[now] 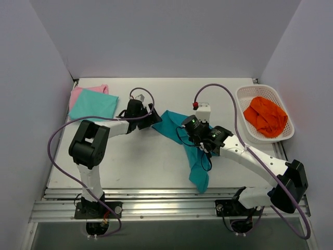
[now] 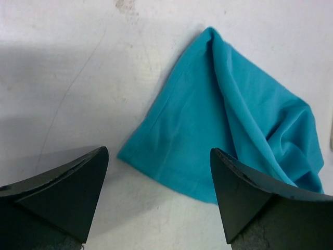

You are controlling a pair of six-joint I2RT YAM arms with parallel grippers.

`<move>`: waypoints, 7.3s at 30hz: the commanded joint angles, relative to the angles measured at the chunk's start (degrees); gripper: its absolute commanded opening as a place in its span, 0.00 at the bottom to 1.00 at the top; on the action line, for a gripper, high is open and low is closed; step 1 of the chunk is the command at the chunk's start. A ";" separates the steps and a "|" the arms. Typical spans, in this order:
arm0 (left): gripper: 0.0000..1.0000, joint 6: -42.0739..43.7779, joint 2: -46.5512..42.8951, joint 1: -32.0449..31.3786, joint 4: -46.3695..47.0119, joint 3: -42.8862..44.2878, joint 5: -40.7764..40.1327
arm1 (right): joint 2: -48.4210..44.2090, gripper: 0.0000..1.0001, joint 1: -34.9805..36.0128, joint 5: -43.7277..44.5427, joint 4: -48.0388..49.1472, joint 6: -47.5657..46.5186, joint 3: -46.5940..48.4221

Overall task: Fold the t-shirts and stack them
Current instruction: Flatten out the tshirt

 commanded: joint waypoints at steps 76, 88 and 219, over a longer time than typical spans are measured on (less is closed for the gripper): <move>0.02 15.94 -19.49 10.34 -21.00 20.50 -8.87 | 32.46 0.00 -29.22 -21.25 14.46 -11.54 33.56; 0.94 16.12 4.13 16.59 -20.80 41.16 -5.60 | 51.37 1.00 -30.20 -8.18 7.19 -14.69 61.88; 0.99 11.29 -6.61 11.58 1.79 6.17 -0.07 | 64.61 0.71 -28.26 -6.66 6.92 -9.25 61.08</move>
